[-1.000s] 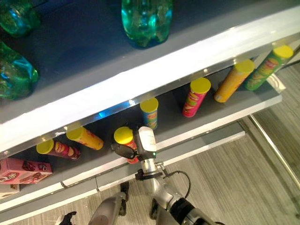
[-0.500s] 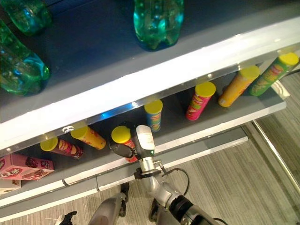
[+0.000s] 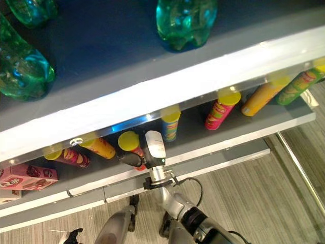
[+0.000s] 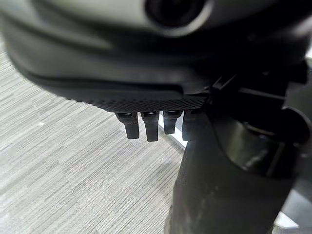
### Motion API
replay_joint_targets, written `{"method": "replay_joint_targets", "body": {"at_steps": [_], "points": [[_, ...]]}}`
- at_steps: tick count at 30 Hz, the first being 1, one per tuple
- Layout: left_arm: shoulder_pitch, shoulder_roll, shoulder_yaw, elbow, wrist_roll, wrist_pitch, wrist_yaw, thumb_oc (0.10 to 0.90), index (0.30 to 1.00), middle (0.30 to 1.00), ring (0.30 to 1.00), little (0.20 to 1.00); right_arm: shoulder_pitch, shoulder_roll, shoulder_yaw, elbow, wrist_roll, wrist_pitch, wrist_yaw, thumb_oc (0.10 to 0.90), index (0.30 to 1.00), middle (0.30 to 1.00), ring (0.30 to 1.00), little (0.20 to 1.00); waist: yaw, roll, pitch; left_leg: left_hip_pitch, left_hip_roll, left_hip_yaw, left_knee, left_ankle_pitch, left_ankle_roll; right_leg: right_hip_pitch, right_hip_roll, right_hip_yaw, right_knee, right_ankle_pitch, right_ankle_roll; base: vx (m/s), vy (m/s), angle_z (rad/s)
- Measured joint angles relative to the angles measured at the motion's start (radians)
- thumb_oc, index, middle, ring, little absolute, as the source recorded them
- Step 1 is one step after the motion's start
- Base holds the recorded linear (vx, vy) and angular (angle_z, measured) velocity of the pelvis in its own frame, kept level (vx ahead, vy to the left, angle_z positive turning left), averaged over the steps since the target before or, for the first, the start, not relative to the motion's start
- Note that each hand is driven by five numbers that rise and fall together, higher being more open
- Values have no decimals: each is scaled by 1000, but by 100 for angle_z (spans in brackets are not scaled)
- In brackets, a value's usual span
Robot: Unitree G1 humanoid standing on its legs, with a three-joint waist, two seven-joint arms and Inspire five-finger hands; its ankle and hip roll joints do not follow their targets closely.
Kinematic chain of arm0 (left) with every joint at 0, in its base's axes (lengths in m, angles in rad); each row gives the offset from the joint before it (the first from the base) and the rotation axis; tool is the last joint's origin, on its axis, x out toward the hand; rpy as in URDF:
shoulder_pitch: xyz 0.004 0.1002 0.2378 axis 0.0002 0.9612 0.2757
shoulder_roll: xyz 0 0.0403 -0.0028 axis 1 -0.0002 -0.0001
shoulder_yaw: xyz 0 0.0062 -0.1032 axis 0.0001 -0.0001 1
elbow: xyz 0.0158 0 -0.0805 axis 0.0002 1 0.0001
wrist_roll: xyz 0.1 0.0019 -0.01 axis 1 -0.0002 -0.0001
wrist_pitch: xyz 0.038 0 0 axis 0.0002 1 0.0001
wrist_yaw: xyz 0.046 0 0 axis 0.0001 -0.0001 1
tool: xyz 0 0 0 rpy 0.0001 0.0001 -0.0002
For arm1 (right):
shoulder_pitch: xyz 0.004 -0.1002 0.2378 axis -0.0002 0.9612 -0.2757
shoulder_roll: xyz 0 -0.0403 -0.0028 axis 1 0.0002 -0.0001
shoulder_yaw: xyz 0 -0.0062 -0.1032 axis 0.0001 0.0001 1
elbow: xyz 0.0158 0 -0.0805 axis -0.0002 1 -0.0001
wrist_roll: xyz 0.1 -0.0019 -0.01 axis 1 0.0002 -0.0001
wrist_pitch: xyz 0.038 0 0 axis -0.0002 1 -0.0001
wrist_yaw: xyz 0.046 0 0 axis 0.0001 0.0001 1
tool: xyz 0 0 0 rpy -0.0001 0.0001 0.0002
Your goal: Put the goods on the table back onto the shelves and tidy them up.
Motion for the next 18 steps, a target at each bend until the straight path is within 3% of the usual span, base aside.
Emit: {"method": "replay_joint_targets", "body": {"at_steps": [10, 18], "points": [[-6, 14, -4, -4, 0, -1, 13, 800, 900, 900, 900, 900, -34, 34, 7, 14, -9, 0, 1, 400, 300, 300, 300, 300, 10, -30, 36, -6, -2, -14, -1, 0, 0, 3, -3, -11, -3, -3, 1, 2, 1, 3], [-29, 16, -4, -6, -1, -2, 18, 800, 900, 900, 900, 900, -47, 34, 3, 14, -20, 0, -1, 400, 300, 300, 300, 300, 30, -25, 61, -12, -6, -24, 1, 0, 0, 4, -5, -23, -4, -5, -2, -2, 4, 3]]}}
